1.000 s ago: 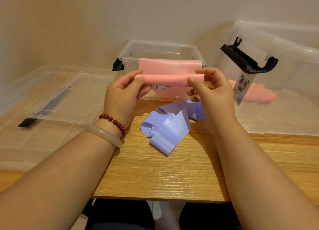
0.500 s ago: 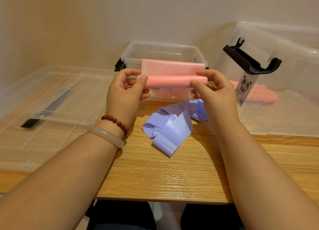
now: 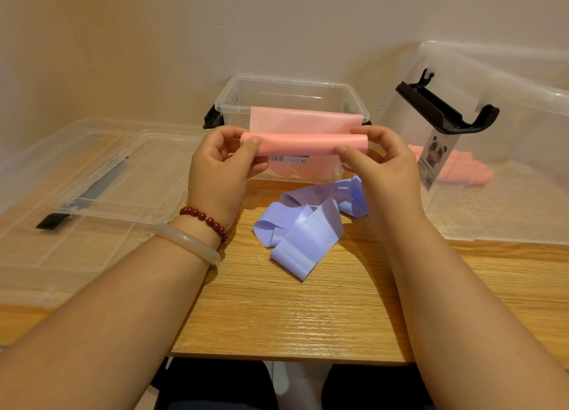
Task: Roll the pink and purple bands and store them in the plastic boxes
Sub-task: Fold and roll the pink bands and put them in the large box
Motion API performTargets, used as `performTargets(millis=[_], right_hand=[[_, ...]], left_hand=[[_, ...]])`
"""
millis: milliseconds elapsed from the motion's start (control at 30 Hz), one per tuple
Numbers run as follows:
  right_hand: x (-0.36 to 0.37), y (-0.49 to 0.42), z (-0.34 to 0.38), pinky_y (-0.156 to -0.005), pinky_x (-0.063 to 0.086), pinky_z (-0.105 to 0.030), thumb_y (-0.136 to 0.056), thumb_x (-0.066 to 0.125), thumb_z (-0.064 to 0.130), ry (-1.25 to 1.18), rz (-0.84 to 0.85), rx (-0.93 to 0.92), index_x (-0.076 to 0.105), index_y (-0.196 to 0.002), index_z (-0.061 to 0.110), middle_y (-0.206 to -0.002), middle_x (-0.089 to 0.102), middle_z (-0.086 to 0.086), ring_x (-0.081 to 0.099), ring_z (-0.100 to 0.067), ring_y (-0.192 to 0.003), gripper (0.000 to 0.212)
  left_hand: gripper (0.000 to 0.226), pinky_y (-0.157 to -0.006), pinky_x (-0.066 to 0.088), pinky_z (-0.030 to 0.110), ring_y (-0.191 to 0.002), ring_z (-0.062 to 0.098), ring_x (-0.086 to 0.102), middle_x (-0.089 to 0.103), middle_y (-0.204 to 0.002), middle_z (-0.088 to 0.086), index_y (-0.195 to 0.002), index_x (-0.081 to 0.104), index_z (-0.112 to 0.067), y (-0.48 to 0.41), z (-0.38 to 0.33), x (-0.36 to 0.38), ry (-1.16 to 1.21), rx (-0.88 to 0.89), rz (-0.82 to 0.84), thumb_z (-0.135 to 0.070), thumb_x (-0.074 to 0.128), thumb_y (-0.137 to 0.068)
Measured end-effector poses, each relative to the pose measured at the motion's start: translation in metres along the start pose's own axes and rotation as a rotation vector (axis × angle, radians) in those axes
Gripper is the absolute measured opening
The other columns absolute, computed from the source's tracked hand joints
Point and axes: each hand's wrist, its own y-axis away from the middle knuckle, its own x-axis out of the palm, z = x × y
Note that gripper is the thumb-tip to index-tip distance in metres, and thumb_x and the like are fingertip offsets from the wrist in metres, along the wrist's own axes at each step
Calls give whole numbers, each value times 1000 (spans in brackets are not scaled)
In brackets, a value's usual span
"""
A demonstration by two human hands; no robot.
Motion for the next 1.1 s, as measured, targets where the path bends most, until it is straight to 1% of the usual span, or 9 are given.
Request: performTargets(millis=[100, 167, 267, 433, 567, 800, 900, 1033, 1100], right_hand=[[-1, 1, 0, -67, 55, -20, -86, 74, 20, 20, -9, -19, 65, -101, 25, -95, 69, 3, 66, -12, -81, 19], [-1, 2, 0, -64, 54, -22, -87, 73, 24, 38, -29, -31, 64, -101, 25, -95, 69, -2, 65, -16, -78, 17], [0, 1, 1, -63, 55, -20, -89, 71, 22, 9, -41, -11, 62, -108, 21, -101, 67, -6, 69, -14, -78, 21], [1, 1, 0, -68, 56, -20, -87, 73, 21, -15, -70, 5, 66, -92, 24, -105, 65, -7, 69, -12, -83, 9], [0, -1, -1, -71, 58, -22, -85, 73, 19, -9, -44, 27, 65, -97, 26, -116, 63, -8, 71, -13, -85, 16], [1, -1, -2, -65, 55, -18, -88, 71, 22, 45, -93, 10, 65, -91, 23, -110, 64, -13, 67, -4, -70, 7], [2, -2, -4, -64, 55, -20, -87, 73, 24, 27, -107, 19, 65, -88, 24, -110, 64, -14, 69, -8, -74, 7], [5, -1, -2, -69, 59, -24, -88, 72, 22, -47, -115, 83, 66, -90, 13, -87, 70, -3, 72, -10, -76, 11], [6, 0, 0, -68, 57, -21, -89, 71, 21, -80, -103, 101, 64, -89, 12, -88, 70, -5, 73, -16, -80, 12]], left_hand=[[8, -61, 55, 22, -65, 11, 67, 60, -83, 1, -94, 56, -17, 1, -1, 0, -9, 0, -3, -9, 58, -94], [7, -60, 55, 22, -63, 11, 65, 60, -79, -1, -94, 55, -17, 2, -2, 0, -1, 4, 11, -11, 58, -95], [7, -64, 55, 22, -69, 9, 66, 60, -87, 2, -95, 57, -18, 3, -3, 0, 22, -12, 62, -10, 56, -96], [16, -74, 56, 21, -83, 11, 69, 60, -101, 6, -101, 58, -17, 3, -3, 1, 53, -40, 84, -3, 55, -95], [14, -74, 55, 21, -84, 12, 70, 63, -102, 8, -96, 61, -19, 3, -2, 0, 25, -28, 54, -5, 59, -93], [13, -67, 55, 20, -80, 13, 68, 62, -94, 5, -98, 57, -20, 1, -1, 1, 6, -40, 42, -8, 59, -93], [15, -69, 55, 20, -77, 10, 68, 61, -96, 7, -101, 57, -21, 1, 0, 1, 22, -57, 56, -8, 58, -94], [15, -74, 54, 20, -85, 11, 68, 63, -105, 11, -100, 63, -19, 0, 2, 1, 49, -70, 67, -6, 58, -94], [16, -75, 54, 20, -86, 12, 69, 65, -104, 10, -99, 65, -18, 0, 2, 0, 52, -59, 57, -5, 58, -93]])
